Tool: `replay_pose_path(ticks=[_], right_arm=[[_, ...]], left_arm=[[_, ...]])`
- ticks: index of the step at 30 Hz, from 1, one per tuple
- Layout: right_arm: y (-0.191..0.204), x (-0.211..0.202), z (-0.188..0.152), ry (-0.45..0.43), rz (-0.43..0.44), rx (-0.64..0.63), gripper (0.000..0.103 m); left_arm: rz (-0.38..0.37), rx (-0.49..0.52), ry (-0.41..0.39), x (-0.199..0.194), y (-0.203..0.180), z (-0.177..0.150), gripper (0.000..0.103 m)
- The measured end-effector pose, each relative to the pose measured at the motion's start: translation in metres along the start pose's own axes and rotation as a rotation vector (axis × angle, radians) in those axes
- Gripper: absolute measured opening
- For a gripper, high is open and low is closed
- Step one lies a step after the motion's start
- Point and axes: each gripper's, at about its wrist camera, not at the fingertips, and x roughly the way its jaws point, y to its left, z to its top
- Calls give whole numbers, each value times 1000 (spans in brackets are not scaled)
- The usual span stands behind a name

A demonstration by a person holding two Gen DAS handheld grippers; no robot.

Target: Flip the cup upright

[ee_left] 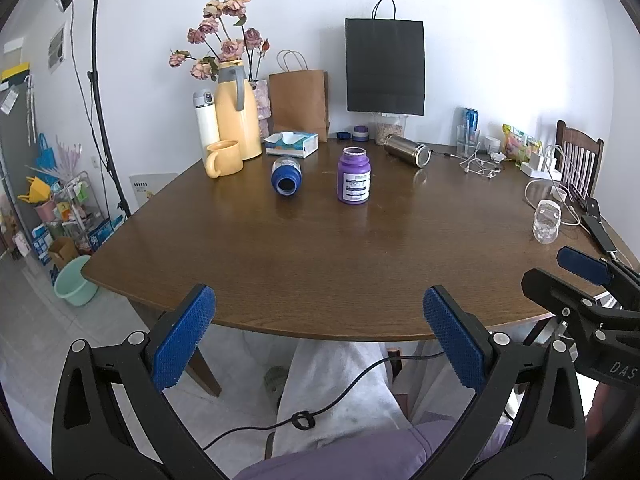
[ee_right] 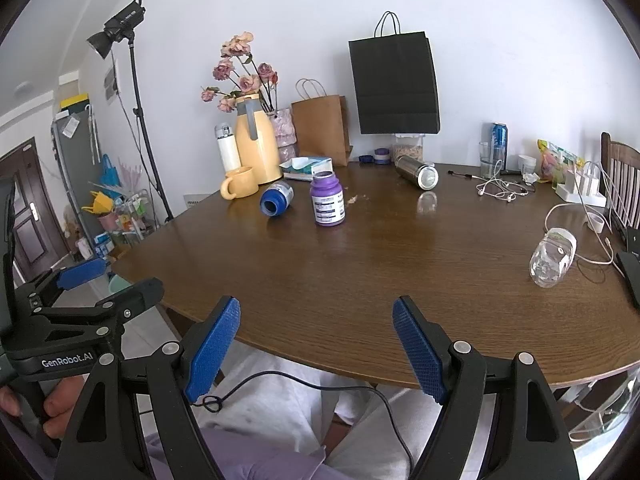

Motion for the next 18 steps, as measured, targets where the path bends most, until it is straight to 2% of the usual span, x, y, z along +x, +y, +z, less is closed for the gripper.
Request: replay_pose_path(ticks=[18], right_arm=[[0,0,-2,4,-2,3,83]], left_arm=[[-6,5,-2,-1,1,1,103]])
